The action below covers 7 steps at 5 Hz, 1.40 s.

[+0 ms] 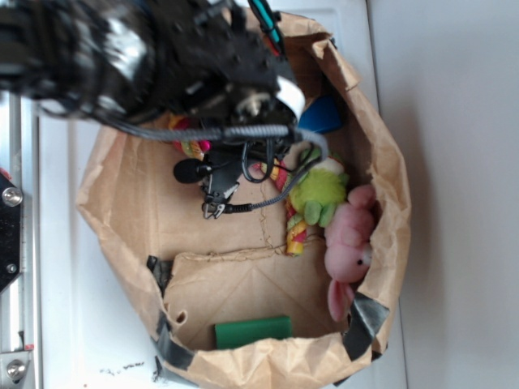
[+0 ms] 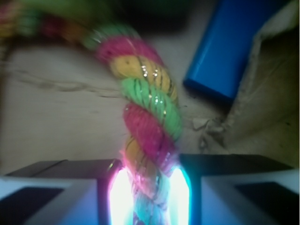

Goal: Grab the multicolored rope.

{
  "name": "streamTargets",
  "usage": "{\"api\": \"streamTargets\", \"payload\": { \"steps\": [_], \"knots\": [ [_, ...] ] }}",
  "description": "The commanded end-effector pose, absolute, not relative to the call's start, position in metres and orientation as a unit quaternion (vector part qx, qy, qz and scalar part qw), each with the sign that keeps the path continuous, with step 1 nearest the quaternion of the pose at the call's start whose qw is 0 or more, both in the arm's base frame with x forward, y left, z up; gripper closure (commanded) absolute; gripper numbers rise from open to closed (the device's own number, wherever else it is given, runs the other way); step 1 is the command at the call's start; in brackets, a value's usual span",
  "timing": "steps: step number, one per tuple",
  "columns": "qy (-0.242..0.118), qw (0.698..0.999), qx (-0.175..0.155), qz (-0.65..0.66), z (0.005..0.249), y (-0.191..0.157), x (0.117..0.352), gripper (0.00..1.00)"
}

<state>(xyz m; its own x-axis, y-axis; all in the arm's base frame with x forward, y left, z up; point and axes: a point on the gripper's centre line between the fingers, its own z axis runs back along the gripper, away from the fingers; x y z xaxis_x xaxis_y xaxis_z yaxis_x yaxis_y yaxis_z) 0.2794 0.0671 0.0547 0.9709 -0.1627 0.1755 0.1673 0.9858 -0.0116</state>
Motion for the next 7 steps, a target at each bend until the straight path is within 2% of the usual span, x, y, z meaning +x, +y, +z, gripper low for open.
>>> {"api": "streamTargets", "payload": {
  "steps": [1, 3, 5, 6, 7],
  "knots": [
    [-0.123, 0.992, -0.02, -0.011, 0.121, 0.056, 0.277, 1.0],
    [-0.119, 0.989, -0.021, 0.086, 0.156, 0.031, 0.279, 1.0],
    [-0.118, 0.985, -0.033, 0.125, 0.179, 0.027, 0.285, 1.0],
    [-0.12, 0.985, -0.034, 0.115, 0.187, 0.023, 0.284, 1.0],
    [-0.129, 0.991, -0.026, 0.04, 0.188, 0.017, 0.284, 1.0]
  ]
}}
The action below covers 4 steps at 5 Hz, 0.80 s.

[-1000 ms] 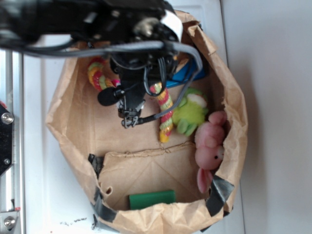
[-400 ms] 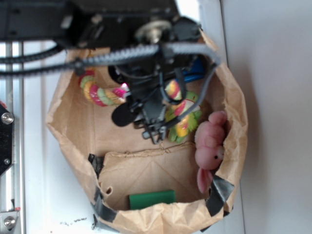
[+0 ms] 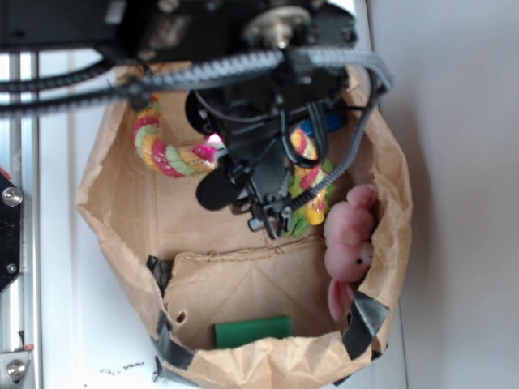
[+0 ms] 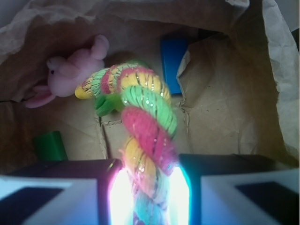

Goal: Grab the multicolored rope.

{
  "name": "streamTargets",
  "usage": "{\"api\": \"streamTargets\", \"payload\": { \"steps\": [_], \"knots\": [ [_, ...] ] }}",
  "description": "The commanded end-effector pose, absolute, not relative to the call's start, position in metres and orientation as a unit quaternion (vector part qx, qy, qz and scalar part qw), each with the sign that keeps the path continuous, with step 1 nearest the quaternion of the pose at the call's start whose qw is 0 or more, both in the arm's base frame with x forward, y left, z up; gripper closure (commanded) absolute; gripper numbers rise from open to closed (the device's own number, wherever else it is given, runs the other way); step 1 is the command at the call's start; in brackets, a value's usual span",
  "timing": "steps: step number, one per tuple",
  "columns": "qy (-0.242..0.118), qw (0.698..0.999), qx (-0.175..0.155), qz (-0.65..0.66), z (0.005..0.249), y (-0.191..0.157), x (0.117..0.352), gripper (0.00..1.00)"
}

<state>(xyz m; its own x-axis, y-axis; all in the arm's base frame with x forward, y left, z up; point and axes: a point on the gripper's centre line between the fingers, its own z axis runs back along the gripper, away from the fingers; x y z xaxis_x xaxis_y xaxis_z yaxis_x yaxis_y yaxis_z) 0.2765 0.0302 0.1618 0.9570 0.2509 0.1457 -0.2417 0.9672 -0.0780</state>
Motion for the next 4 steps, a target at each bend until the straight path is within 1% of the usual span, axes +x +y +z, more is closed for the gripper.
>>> {"api": "streamTargets", "payload": {
  "steps": [1, 2, 3, 4],
  "knots": [
    [-0.143, 0.99, -0.02, 0.001, 0.195, 0.013, 0.282, 1.0],
    [-0.151, 0.988, -0.016, -0.012, 0.205, 0.009, 0.279, 1.0],
    [-0.155, 0.988, -0.015, -0.014, 0.206, 0.009, 0.278, 1.0],
    [-0.165, 0.986, -0.005, -0.018, 0.202, 0.006, 0.278, 1.0]
  ]
}}
